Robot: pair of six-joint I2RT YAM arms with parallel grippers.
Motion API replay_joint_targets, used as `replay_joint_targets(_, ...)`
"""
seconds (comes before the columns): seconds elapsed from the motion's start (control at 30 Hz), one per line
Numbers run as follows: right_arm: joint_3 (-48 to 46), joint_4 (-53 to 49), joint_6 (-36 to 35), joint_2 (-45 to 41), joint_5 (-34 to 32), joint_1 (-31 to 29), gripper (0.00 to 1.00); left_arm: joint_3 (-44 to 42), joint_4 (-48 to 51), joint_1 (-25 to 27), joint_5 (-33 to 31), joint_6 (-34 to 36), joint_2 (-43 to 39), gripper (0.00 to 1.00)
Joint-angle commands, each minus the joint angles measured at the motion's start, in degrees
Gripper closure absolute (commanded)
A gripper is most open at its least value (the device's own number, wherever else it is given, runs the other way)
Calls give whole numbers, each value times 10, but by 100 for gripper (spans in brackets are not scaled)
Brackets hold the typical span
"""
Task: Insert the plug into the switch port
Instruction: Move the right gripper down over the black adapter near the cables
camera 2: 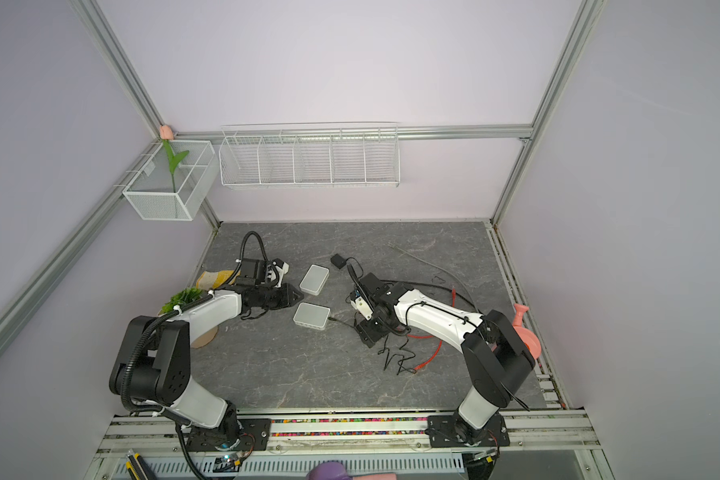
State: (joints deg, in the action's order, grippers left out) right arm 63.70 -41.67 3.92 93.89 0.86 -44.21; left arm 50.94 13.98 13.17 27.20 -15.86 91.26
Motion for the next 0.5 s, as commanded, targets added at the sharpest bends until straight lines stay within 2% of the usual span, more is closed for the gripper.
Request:
replay_joint_targets(0.0, -12, 10, 14, 0, -39, -1, 25, 16, 0, 5, 11, 3, -7, 71)
replay_joint_targets(0.23, 7, 38, -21, 61, -69, -2, 22, 5, 1, 5, 9, 3, -23, 71)
replay_joint_targets(0.37, 27, 52, -34, 98, -59, -5, 24, 5, 2, 5, 7, 2, -26, 71)
replay_joint_targets(0.47, 41, 56, -40, 122, -63, -6, 30, 6, 4, 5, 6, 2, -27, 71)
